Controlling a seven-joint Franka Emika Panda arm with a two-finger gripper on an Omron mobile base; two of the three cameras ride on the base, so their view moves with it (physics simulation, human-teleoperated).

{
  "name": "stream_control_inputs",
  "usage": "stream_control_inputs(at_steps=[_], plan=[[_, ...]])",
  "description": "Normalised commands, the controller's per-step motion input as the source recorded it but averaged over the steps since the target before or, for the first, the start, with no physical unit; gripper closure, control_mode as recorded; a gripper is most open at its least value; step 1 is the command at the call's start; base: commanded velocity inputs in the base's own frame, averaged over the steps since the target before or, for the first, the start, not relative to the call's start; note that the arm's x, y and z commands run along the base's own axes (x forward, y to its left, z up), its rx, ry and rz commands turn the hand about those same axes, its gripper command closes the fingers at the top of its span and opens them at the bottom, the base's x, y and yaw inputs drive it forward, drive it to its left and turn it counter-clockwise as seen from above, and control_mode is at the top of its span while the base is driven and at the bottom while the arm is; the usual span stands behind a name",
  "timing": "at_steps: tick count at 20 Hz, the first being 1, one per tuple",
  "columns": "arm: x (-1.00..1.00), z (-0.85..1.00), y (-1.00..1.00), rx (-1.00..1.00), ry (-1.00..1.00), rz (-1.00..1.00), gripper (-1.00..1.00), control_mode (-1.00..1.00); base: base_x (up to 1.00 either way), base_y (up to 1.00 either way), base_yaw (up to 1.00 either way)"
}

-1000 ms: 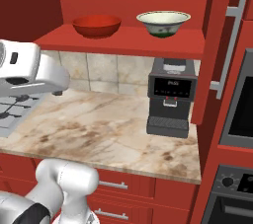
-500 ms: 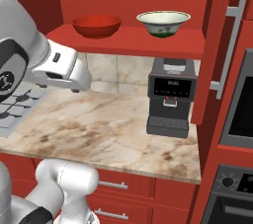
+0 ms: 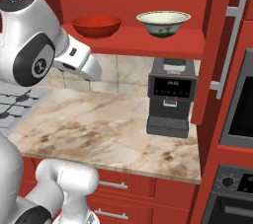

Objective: Move the bowls from the cabinet to the plates on the dining table.

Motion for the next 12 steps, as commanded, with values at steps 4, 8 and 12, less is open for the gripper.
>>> stream_control_inputs(at_steps=[4,8,12], plan=[[0.06,0.13,-0.01,0.10,0.00,-0.02,-1.00,-1.00,0.00,0.00,0.00],[0.00,0.04,0.00,0.18,-0.04,-0.01,-1.00,-1.00,0.00,0.00,0.00],[0.00,0.00,0.00,0.21,-0.11,-0.04,-1.00,-1.00,0.00,0.00,0.00]])
